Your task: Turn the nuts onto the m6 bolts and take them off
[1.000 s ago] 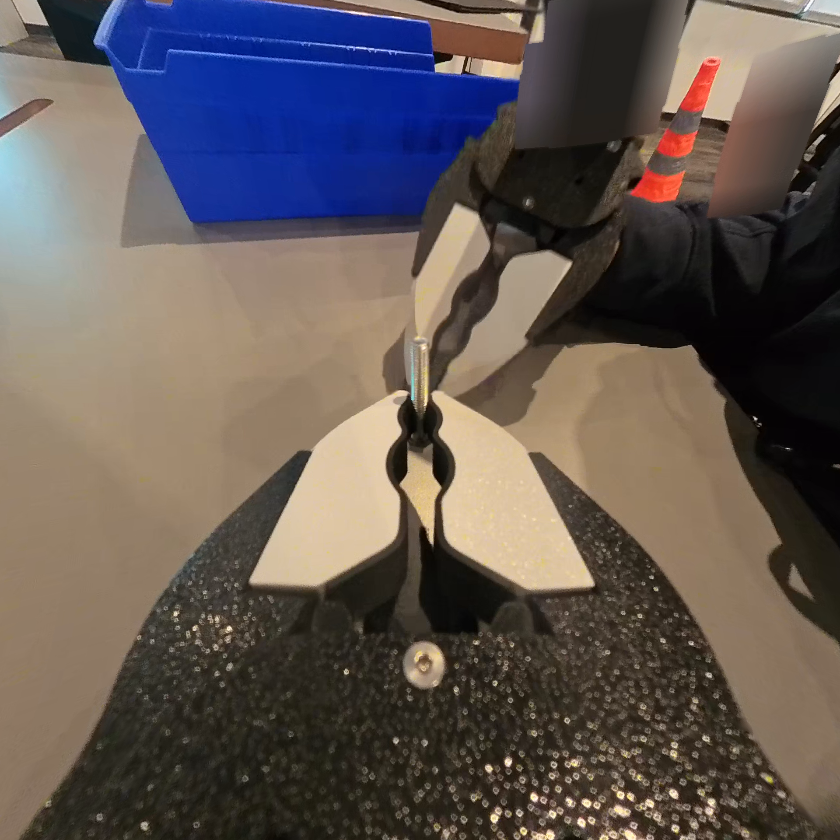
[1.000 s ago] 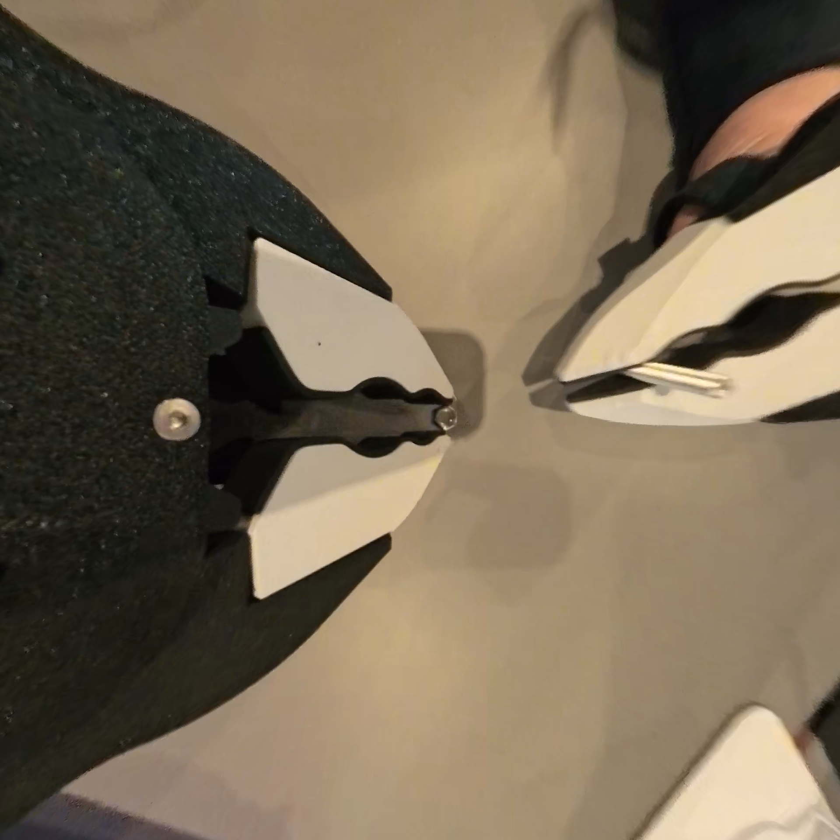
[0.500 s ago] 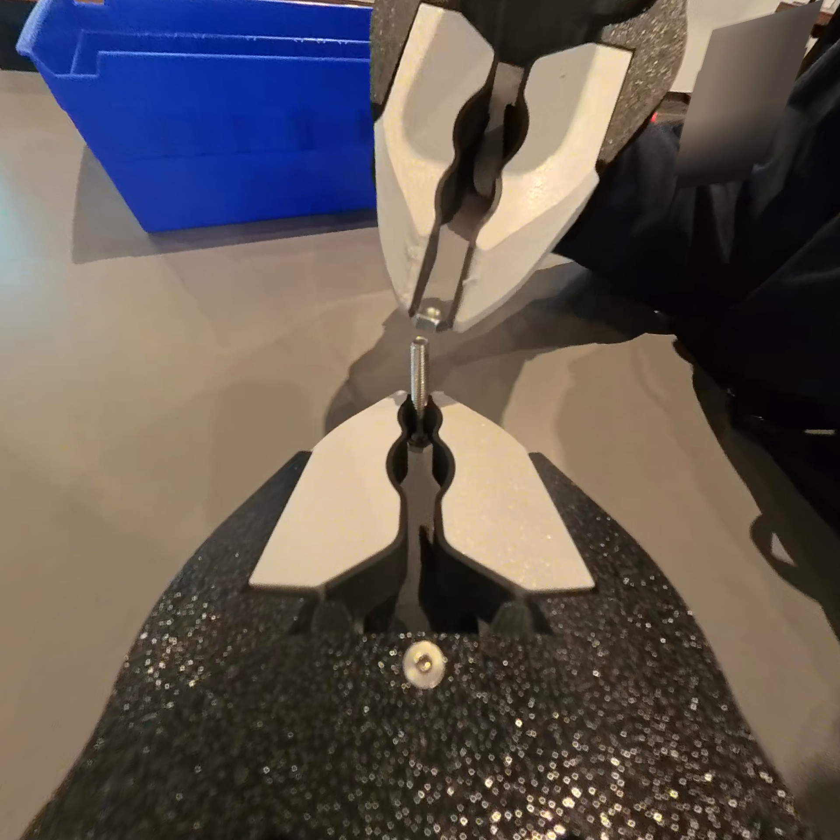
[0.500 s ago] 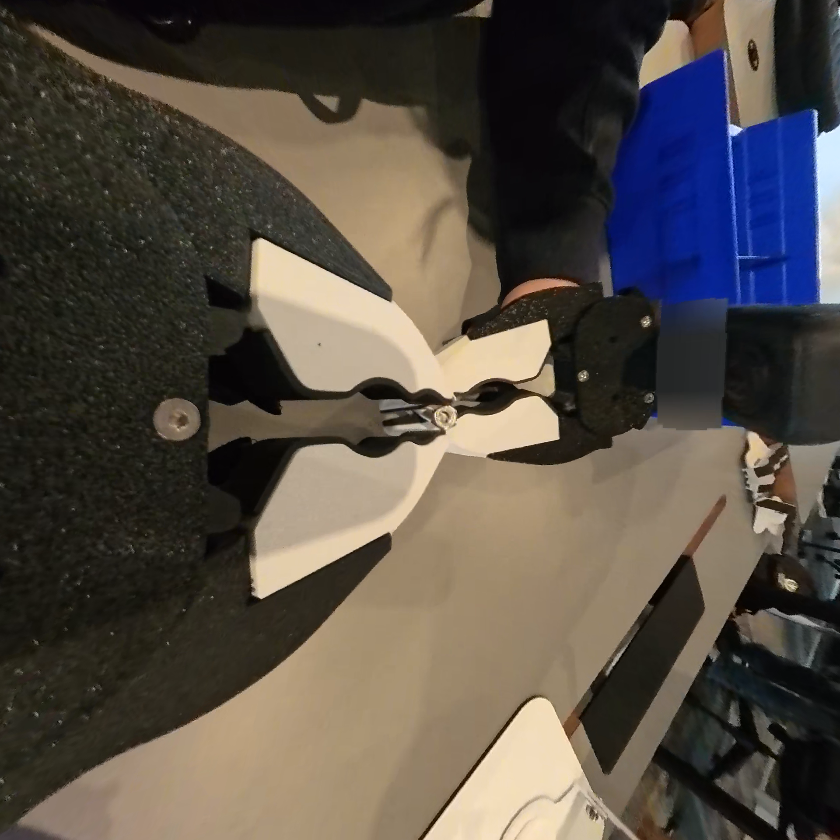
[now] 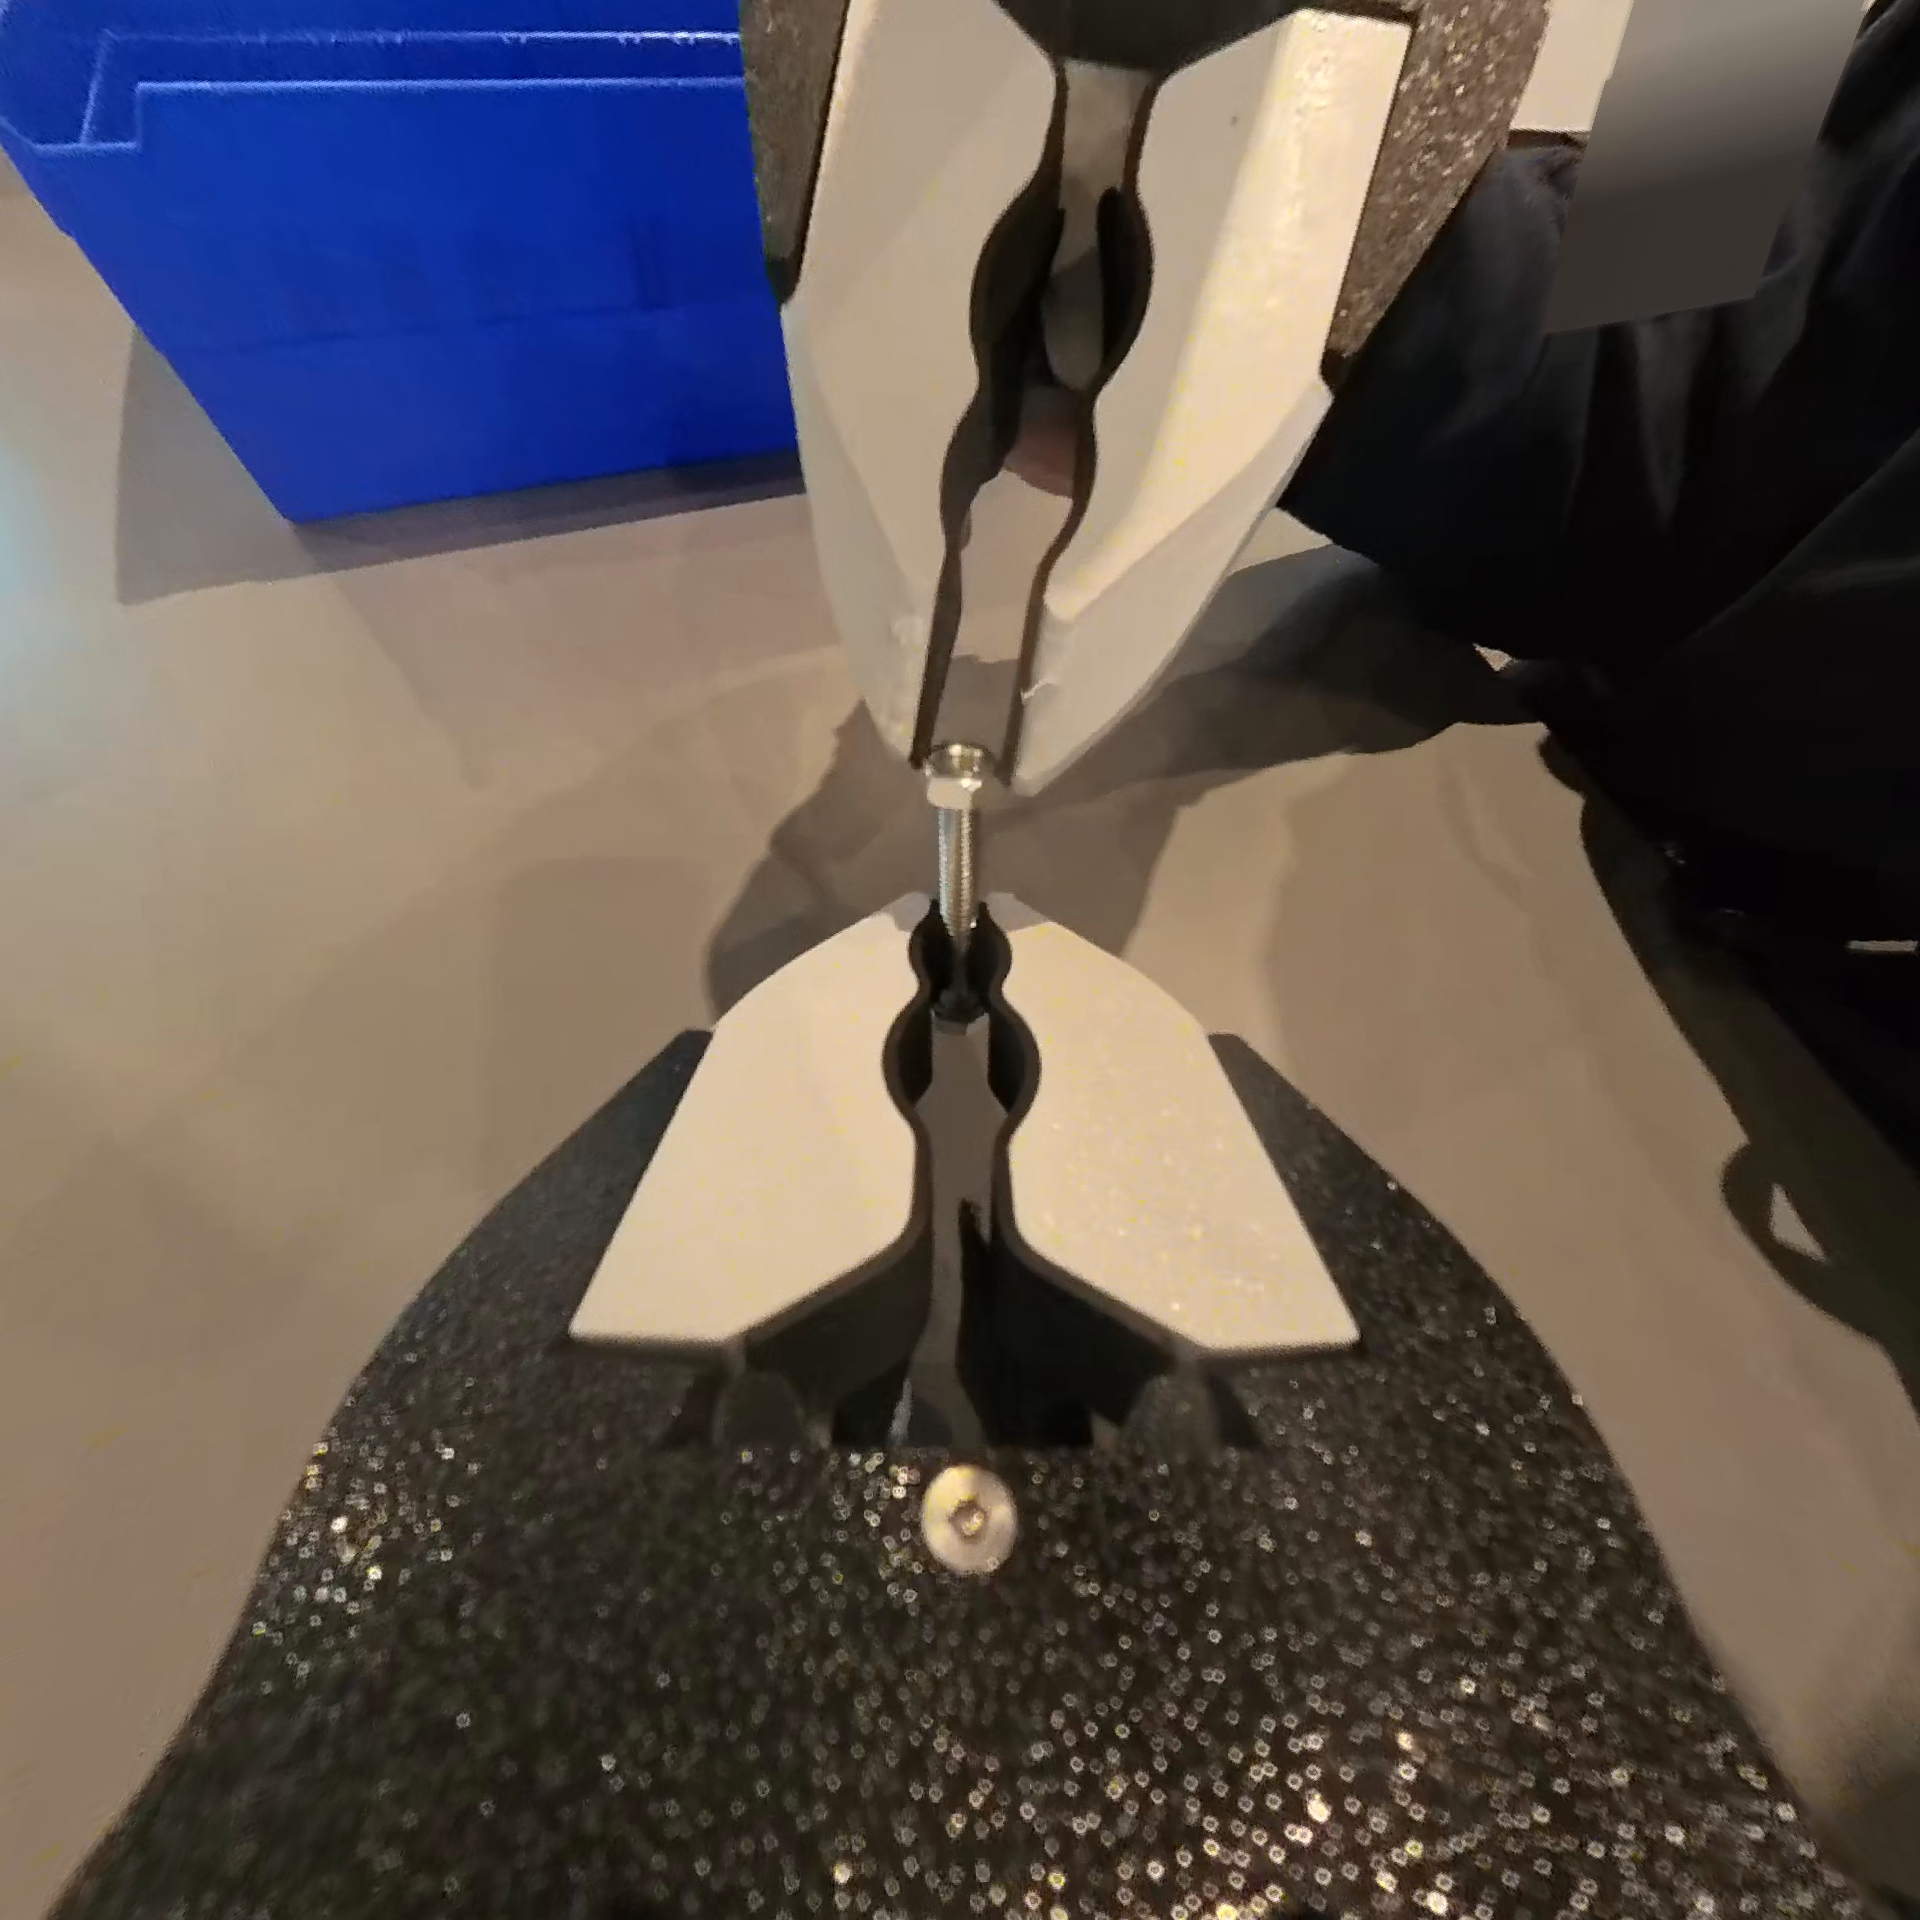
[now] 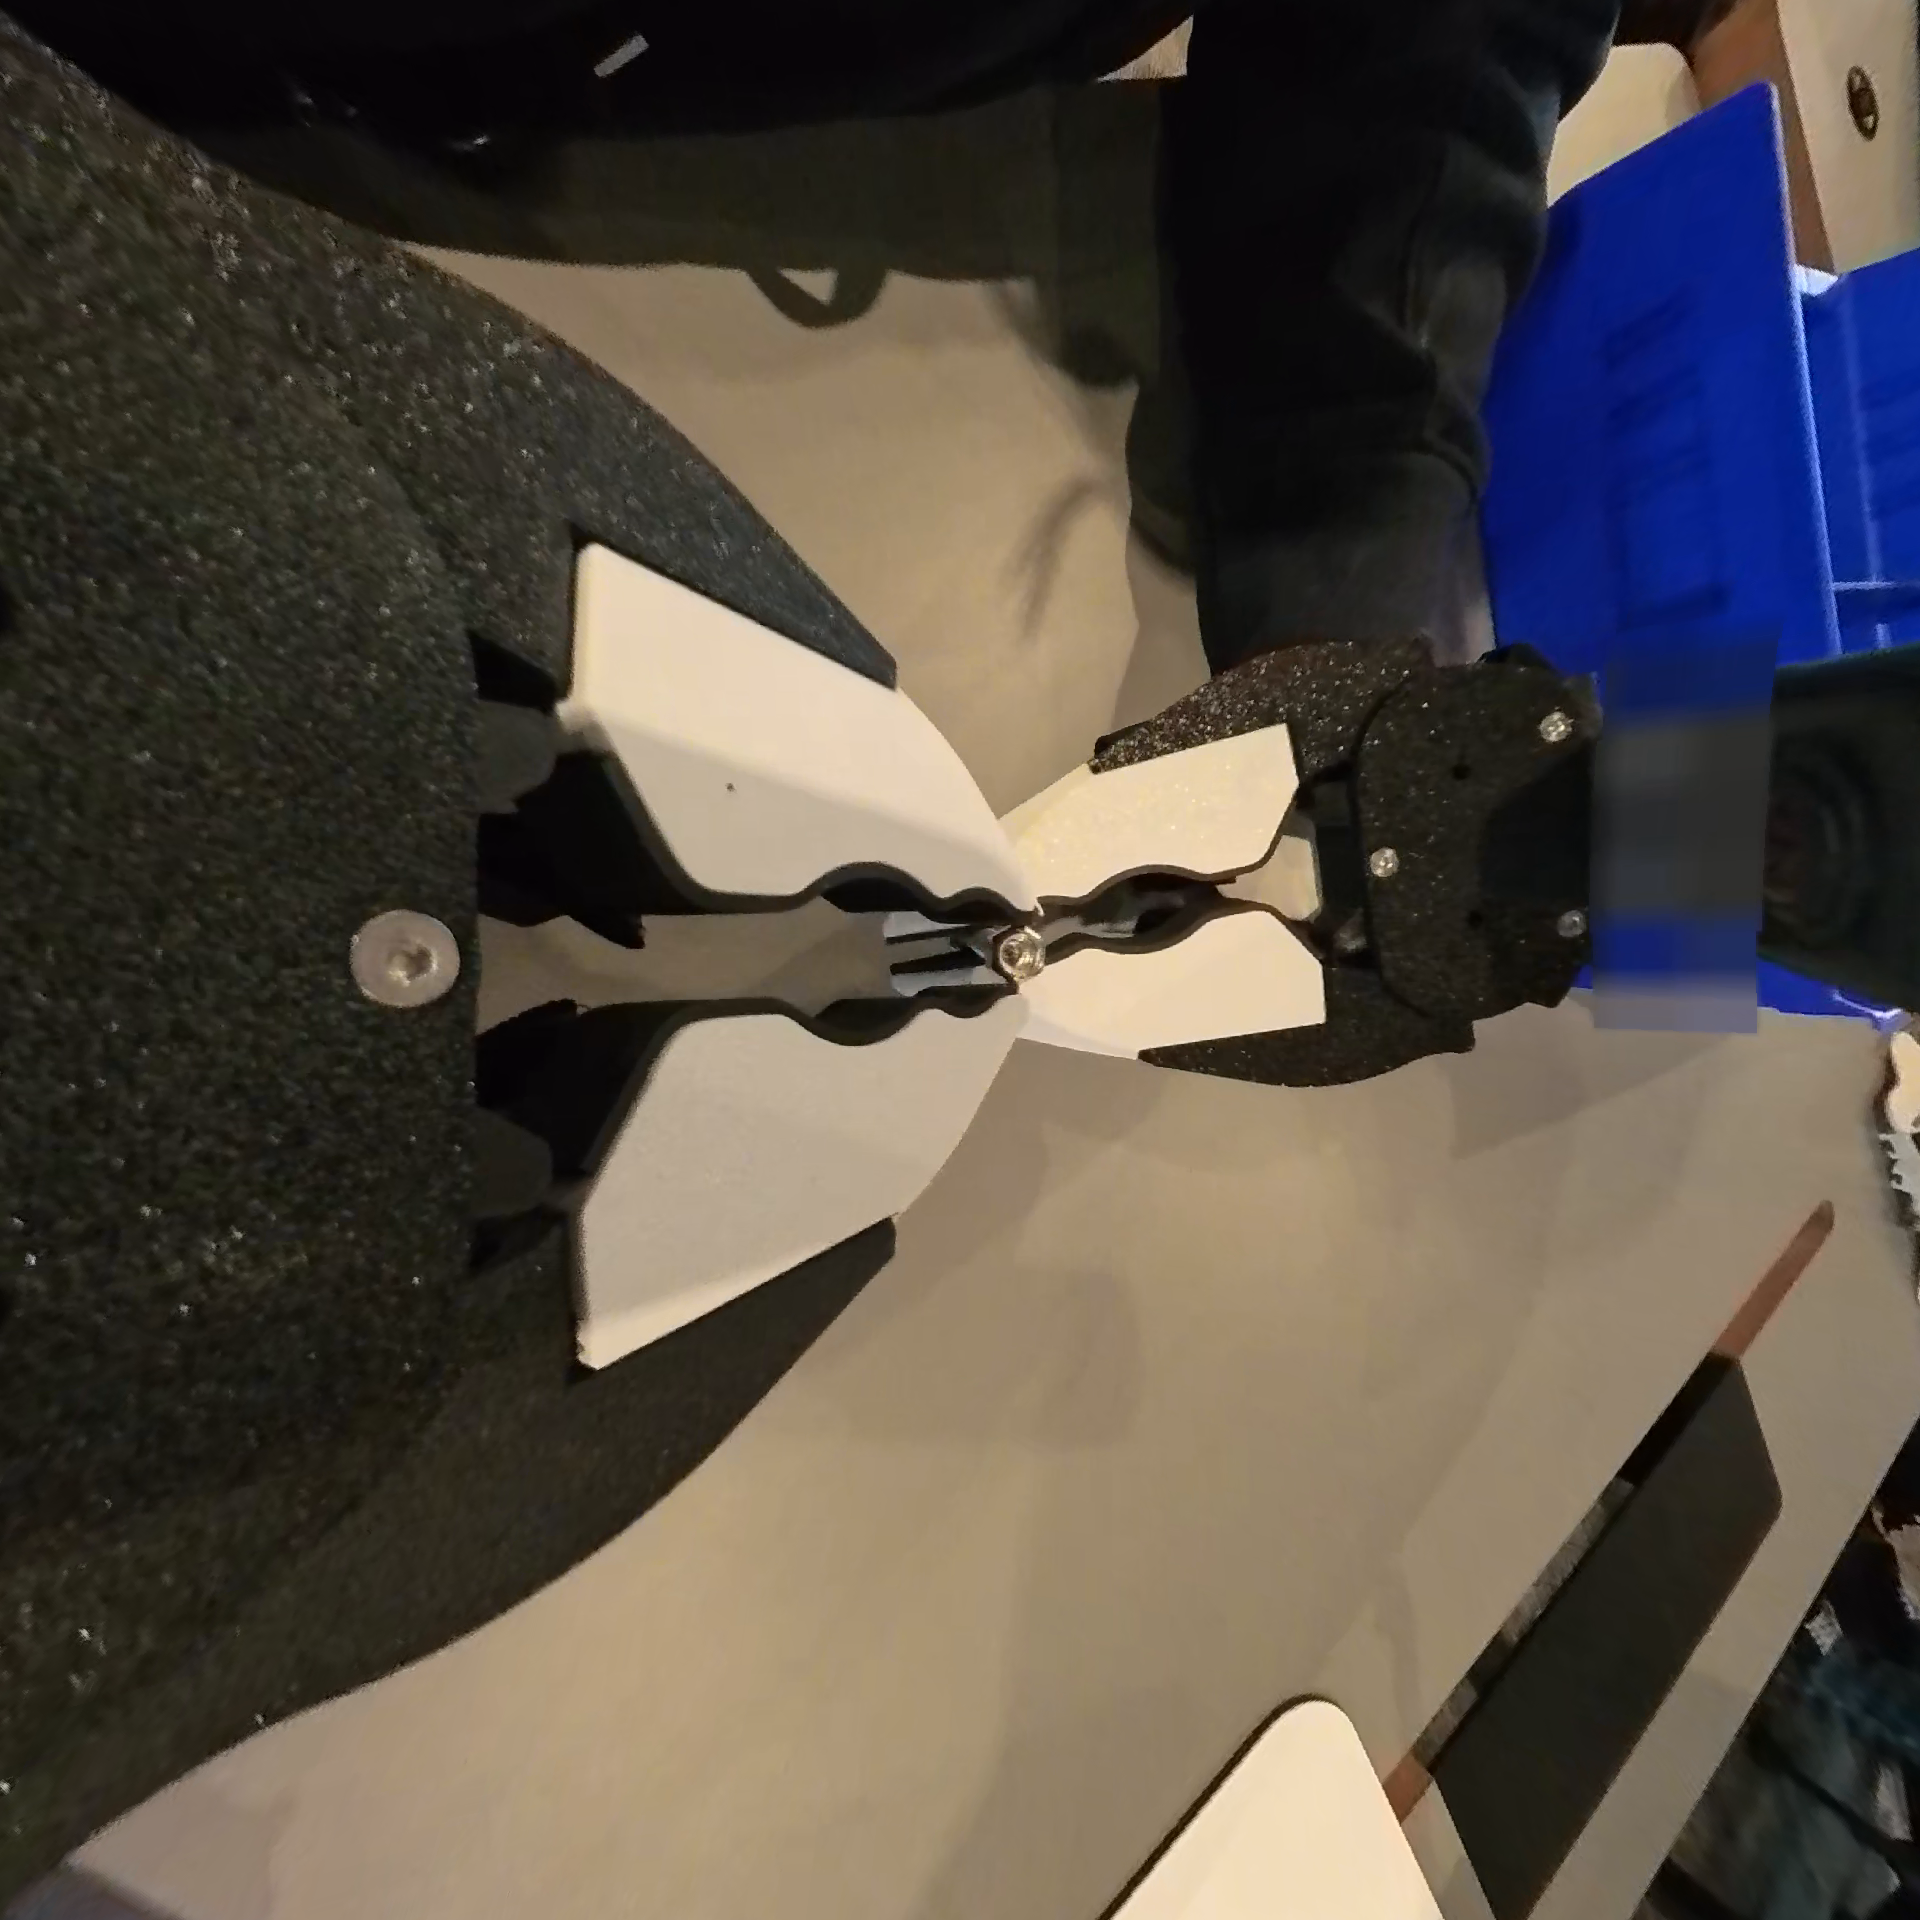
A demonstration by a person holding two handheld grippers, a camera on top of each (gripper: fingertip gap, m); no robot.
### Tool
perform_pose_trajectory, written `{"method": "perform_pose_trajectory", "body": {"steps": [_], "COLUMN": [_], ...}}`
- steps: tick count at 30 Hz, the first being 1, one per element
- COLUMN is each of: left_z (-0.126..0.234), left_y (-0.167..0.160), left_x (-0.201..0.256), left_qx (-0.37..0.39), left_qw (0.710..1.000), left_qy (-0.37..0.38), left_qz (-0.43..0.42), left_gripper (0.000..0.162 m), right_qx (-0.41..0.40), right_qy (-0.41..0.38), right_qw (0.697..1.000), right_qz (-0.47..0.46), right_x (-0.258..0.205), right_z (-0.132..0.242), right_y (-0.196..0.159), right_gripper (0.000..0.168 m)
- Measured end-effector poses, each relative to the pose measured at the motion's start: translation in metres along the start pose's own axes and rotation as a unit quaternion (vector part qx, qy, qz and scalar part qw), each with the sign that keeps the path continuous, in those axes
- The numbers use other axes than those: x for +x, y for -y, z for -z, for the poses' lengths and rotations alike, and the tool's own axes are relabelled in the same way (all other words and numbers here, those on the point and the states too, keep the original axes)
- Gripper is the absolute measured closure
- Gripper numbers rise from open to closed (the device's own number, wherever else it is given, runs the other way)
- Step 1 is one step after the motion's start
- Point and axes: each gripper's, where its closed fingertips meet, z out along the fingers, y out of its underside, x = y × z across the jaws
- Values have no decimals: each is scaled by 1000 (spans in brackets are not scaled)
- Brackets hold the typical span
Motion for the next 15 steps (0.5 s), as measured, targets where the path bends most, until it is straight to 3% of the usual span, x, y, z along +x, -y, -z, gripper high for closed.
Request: {"method": "perform_pose_trajectory", "body": {"steps": [15], "left_z": [0], "left_y": [-1], "left_x": [1], "left_qx": [-1], "left_qw": [1000], "left_qy": [-1], "left_qz": [1], "left_gripper": [157], "right_qx": [0], "right_qy": [3], "right_qw": [1000], "right_qz": [6], "right_x": [-1], "right_z": [0], "right_y": [1], "right_gripper": [155]}}
